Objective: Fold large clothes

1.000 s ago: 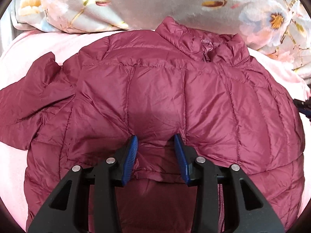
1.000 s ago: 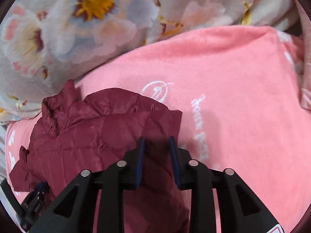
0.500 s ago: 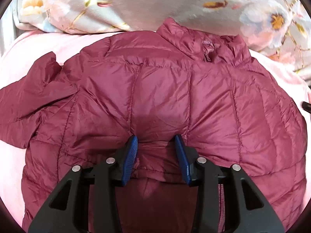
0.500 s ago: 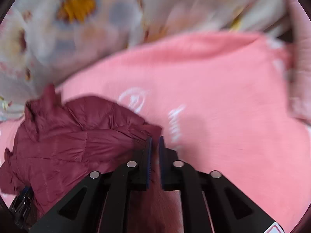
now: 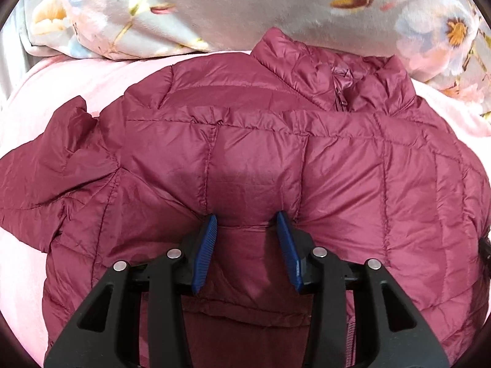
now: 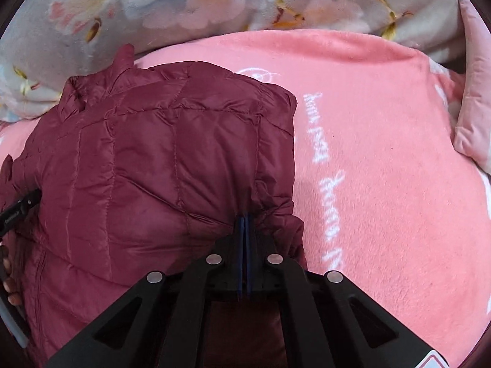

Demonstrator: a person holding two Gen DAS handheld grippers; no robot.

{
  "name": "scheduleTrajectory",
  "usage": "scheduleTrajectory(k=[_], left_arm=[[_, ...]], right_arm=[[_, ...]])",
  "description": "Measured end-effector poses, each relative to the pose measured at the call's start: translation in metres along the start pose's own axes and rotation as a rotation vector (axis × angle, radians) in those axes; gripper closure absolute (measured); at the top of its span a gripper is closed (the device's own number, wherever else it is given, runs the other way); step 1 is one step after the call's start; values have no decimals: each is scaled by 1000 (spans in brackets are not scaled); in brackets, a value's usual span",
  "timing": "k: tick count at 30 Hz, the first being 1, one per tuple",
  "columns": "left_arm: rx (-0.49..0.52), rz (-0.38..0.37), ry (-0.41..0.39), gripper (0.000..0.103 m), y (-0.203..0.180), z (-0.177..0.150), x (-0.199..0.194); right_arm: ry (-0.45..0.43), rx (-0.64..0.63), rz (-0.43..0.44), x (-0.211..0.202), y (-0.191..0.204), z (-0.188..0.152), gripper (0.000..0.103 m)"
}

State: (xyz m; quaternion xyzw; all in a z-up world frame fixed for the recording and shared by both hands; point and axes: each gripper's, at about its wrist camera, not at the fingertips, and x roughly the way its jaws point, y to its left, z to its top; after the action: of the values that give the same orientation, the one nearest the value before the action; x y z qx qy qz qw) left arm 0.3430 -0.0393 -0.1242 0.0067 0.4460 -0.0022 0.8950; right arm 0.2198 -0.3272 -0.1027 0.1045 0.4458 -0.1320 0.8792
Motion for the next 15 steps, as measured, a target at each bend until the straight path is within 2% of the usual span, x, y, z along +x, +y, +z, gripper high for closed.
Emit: scheduleTrajectory(k=[5,8,10,11,12,14,15], left_arm=[[-6,2,-20,63,1,-3,1],[-65,-58,-7,63,16,-8,-13],[-121,-100,-26,63,41,-10,-37],[-136,-104,-44,58,52,-11,-48],[-157,-92,-78,46,72,-13,-65],[-196,-61,-126,36,102,-18,-87],[-226,-28,-155,33,130,-22,-100]], right_arm=[[-47,-61,-63,-2,11,-8,103],[-31,-46,-71,-5,11,-5,103],[-19,10,-46,-20,8,-2,103],[-30,24,-30,-29,8,-4,103],[-48,24,-19,-42,12,-6,103],[-84,-4,-21,-67,27,-10,102],[-101,-17,-10,-78,36,-13,102]])
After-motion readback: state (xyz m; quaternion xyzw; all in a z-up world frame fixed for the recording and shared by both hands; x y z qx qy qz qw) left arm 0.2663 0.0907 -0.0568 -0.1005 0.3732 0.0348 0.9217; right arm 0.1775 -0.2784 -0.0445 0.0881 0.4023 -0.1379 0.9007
